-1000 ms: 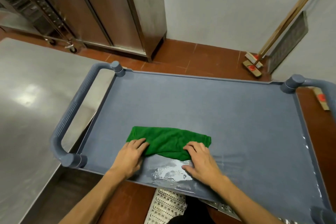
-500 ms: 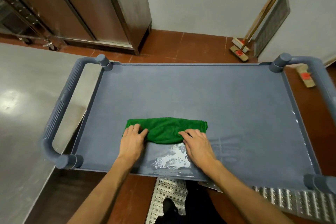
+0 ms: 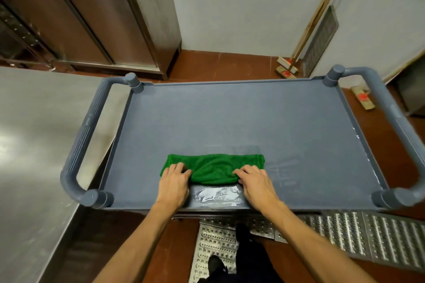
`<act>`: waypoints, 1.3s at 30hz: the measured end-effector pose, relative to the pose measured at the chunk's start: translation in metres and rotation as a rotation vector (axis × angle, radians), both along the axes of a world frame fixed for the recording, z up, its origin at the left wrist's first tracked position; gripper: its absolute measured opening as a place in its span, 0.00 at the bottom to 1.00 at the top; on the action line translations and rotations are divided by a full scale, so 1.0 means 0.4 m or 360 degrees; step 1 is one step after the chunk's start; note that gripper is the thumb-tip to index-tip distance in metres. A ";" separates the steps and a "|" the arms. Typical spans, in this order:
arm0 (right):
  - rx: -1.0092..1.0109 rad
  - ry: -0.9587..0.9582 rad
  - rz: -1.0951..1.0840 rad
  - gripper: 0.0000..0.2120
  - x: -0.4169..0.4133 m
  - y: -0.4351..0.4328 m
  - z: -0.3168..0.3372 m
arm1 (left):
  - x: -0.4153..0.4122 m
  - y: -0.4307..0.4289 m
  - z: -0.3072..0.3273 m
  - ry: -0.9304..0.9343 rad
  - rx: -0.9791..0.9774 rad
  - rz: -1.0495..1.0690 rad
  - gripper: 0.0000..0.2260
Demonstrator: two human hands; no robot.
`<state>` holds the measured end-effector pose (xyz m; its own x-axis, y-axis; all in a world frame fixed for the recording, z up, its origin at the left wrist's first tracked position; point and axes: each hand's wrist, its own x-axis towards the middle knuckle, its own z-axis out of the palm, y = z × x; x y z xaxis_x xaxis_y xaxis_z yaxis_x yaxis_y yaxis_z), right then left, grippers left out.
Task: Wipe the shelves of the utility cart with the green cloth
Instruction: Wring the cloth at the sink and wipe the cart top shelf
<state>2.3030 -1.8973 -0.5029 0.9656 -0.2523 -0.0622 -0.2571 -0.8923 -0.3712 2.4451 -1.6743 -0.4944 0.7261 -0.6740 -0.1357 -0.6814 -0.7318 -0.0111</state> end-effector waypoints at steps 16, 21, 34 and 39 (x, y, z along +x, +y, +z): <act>-0.0115 0.0257 -0.0073 0.21 -0.100 0.093 0.035 | -0.095 0.079 0.031 0.0162 0.0192 -0.0142 0.12; -0.0247 0.0439 -0.0049 0.23 -0.094 0.107 0.057 | -0.110 0.073 0.046 0.0141 0.0355 -0.0214 0.16; 0.0121 0.0529 -0.0176 0.18 -0.047 0.037 0.106 | -0.035 0.039 0.080 0.0440 -0.0024 0.0016 0.12; 0.0294 0.0432 -0.0347 0.15 -0.035 -0.019 0.134 | 0.001 -0.050 0.119 0.0399 -0.0209 0.0005 0.09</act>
